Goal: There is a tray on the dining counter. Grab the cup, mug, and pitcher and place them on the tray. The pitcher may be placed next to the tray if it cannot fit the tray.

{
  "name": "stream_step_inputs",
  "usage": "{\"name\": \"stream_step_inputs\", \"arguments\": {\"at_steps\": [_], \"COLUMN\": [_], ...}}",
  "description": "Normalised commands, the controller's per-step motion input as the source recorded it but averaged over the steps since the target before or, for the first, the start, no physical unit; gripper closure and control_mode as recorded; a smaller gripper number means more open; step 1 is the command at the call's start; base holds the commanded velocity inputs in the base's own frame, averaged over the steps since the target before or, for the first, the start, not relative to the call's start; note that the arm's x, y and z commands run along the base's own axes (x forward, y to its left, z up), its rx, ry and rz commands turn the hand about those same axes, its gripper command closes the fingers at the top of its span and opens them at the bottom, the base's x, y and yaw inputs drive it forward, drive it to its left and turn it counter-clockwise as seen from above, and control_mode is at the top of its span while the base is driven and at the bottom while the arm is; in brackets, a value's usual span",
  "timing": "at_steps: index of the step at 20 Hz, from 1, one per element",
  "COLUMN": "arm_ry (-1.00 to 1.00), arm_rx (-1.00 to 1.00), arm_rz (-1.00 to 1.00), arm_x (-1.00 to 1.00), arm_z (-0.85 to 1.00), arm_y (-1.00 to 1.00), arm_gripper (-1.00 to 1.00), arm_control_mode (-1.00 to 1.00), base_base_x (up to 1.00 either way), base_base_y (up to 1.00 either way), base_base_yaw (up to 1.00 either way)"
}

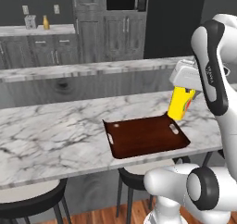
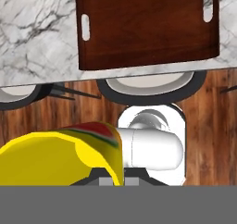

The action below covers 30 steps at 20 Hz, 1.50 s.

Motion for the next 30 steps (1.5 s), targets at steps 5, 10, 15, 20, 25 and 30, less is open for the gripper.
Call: {"name": "stream_step_inputs", "arguments": {"at_steps": [5, 10, 15, 20, 25, 30], "arm_ry": [0.00, 0.00, 0.00, -0.05, -0.04, -0.01], "arm_rx": [0.00, 0.00, -0.06, -0.08, -0.02, 0.00], "arm_rz": [0.00, 0.00, 0.02, 0.02, 0.00, 0.00], "arm_x": [0.00, 0.00, 0.18, 0.23, 0.23, 0.19], "arm_z": [0.00, -0.04, -0.35, -0.45, -0.30, -0.25], "arm_y": [0.00, 0.00, 0.25, 0.33, 0.21, 0.16], "arm_gripper": [1.00, 1.00, 1.00, 1.00, 1.00, 1.00], "arm_control_mode": [1.00, -1.00, -1.00, -1.00, -1.00, -1.00], "base_base_x": [0.14, 0.00, 0.00, 0.00, 0.00, 0.00], "base_base_y": [0.05, 0.00, 0.00, 0.00, 0.00, 0.00], "base_base_yaw": [-0.14, -0.01, 0.00, 0.00, 0.00, 0.00]}}
